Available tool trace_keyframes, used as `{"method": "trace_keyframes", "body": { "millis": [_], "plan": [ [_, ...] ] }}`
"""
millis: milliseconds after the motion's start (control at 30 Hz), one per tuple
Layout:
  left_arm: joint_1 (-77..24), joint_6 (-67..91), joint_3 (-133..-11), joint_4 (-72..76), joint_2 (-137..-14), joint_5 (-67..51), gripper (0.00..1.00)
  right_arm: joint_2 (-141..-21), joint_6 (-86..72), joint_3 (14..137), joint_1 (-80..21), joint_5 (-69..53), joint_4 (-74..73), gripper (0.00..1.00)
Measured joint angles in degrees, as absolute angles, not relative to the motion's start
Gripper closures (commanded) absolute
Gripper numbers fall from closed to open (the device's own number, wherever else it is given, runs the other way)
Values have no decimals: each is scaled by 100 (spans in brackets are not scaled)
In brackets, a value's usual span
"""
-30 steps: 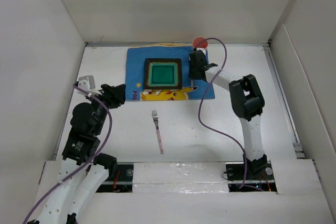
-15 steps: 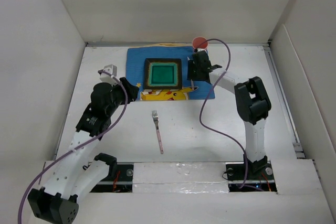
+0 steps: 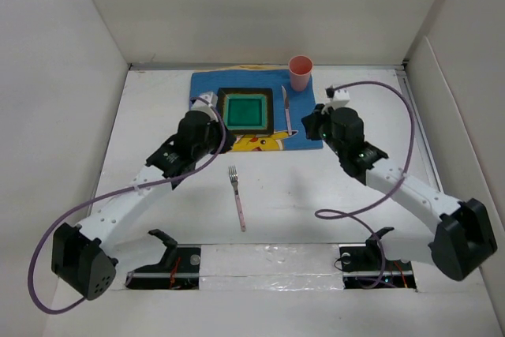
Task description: Set the dinner table for one person
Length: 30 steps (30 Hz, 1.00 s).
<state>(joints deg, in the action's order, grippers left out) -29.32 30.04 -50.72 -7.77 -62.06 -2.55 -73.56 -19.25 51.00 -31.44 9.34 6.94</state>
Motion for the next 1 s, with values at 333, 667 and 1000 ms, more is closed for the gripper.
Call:
{"method": "trace_keyframes", "body": {
  "millis": [333,667,1000],
  "plan": [
    [-6331,4794,-4477,-1347,-6254,2679,61,-6429,-2130,3924,-2388,880,1035,50],
    [-6576,6569,-3271,-1997,-6298,3148,51,-6766,-2185,3927,-2283,534,1107,50],
    [-6934,6997,-3352,-1852,-7596,3352,64,-7087,-2180,3962,-2333,471,1090,51]
  ]
}}
